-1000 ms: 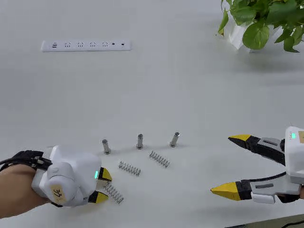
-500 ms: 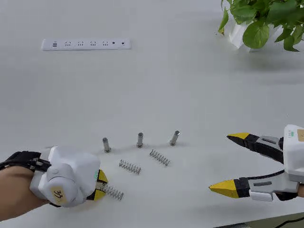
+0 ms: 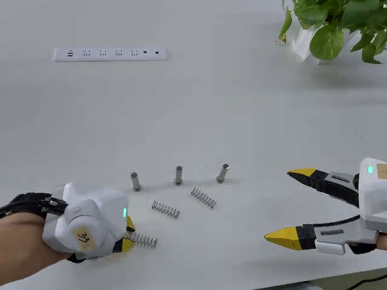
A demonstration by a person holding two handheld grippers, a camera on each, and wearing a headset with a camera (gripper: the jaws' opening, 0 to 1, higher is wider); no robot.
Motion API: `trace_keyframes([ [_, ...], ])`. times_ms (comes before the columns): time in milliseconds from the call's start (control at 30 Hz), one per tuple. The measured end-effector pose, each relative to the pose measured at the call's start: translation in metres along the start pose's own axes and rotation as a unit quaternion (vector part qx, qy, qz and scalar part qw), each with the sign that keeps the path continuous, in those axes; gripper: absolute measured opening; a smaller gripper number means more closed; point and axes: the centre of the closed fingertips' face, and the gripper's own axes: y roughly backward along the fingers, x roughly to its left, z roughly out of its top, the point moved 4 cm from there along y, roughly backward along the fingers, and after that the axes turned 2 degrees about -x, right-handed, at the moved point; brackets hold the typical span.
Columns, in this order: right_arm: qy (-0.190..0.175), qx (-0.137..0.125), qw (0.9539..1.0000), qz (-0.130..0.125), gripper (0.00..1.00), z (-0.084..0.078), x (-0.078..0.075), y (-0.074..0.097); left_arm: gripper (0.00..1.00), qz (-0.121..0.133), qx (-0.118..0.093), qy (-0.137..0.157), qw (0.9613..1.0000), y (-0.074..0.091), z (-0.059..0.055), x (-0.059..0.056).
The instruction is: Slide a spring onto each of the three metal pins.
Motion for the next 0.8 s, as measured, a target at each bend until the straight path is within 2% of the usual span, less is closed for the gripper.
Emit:
trace_keyframes([
  [267,0.0,0.001,1.0,0.001,0.84,-0.002,-0.001,-0.001,0.08,0.007,-0.025,0.04,0.9989,0.0,0.001,-0.005],
  [467,0.0,0.002,1.0,0.003,0.84,-0.001,0.001,-0.002,0.08,0.013,-0.053,0.076,0.9957,0.0,0.004,-0.008],
  [733,0.002,0.0,1.0,0.006,0.83,0.001,0.002,-0.006,0.07,0.016,-0.057,0.083,0.9948,0.001,0.004,-0.011],
  [800,0.002,-0.001,1.0,0.006,0.83,0.001,0.002,-0.006,0.07,0.014,-0.062,0.093,0.9936,0.001,0.005,-0.011],
])
